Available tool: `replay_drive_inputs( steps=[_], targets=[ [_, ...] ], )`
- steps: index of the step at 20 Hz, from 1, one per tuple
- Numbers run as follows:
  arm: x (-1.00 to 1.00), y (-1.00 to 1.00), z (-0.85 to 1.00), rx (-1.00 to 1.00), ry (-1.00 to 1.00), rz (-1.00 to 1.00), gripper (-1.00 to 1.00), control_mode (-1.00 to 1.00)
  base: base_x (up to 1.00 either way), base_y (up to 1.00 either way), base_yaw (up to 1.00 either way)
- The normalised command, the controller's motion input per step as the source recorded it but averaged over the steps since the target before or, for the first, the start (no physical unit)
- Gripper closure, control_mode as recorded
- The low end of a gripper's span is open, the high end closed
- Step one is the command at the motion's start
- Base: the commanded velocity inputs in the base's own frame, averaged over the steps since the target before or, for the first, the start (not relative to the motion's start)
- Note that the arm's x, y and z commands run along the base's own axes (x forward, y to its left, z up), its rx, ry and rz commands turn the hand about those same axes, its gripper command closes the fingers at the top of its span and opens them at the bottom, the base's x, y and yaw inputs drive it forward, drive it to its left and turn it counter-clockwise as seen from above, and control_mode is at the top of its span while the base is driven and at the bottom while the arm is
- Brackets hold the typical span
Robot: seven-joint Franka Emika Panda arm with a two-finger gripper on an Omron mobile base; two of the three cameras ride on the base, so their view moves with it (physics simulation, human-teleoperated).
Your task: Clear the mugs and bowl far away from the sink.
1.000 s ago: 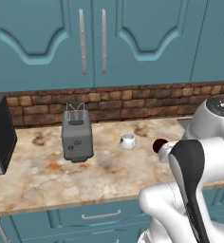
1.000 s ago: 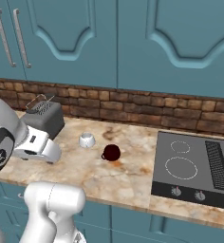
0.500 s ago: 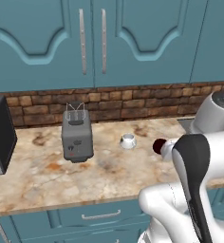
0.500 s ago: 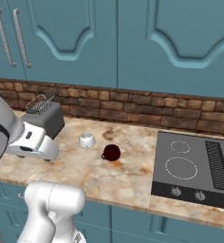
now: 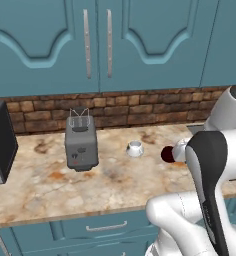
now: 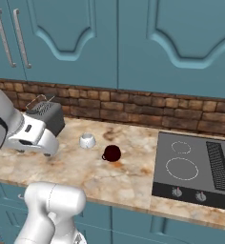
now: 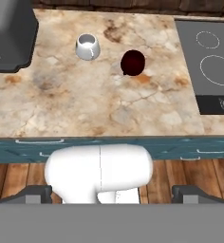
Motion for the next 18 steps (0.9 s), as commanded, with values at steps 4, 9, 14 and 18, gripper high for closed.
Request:
replay_drive_inputs(
  steps=[4,9,14,18],
  targets=[
    [0.0,0.0,0.08,0.0,0.0,0.0,-1.0,-1.0,0.0,0.0,0.0],
    [-0.14,-0.01,0.17,0.0,0.0,-0.01,-1.0,-1.0,0.0,0.0,0.0],
    [-0.33,0.0,0.28,0.01,0.0,-0.03,-1.0,-1.0,0.0,0.0,0.0],
    [-0.51,0.0,0.32,0.06,0.0,-0.01,-1.0,1.0,-0.19,0.0,0.0]
  ],
)
